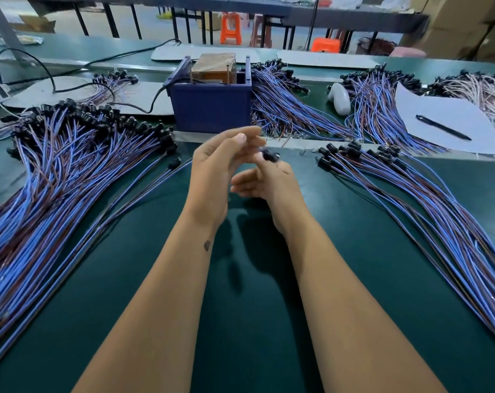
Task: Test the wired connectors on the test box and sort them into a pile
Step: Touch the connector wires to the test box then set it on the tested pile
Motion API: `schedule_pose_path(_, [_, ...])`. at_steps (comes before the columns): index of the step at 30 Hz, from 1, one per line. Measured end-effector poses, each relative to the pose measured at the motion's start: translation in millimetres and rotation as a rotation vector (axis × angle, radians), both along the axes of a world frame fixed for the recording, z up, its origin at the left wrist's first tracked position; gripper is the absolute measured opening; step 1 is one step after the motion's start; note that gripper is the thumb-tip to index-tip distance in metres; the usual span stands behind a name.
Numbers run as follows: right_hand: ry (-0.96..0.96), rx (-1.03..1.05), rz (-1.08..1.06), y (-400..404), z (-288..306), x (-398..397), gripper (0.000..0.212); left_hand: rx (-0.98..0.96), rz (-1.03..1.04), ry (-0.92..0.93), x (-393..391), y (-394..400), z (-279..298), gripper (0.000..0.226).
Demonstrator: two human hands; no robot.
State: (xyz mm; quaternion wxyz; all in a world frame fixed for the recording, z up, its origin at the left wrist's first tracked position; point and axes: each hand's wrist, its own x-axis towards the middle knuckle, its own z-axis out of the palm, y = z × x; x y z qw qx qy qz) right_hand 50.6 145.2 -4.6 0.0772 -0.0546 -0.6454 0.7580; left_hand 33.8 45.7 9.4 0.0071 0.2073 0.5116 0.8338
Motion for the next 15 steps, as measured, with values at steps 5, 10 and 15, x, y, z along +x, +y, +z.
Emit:
schedule_pose_path(5, [0.009,-0.143,-0.046,9.6,1.8,0.9,0.033,-0.141,-0.318,-0.175,3.1,-0.2,-0.9,0.043])
schedule_pose_path(10, [-0.091,-0.210,-0.042,17.1,6.1,3.3,0.015,-0.493,-0.636,-0.258,10.3,0.3,1.5,0.050])
schedule_pose_path(15, [-0.048,-0.286,0.025,22.5,6.8,3.7,0.010,-0.689,-0.705,-0.254,14.6,3.5,2.5,0.053])
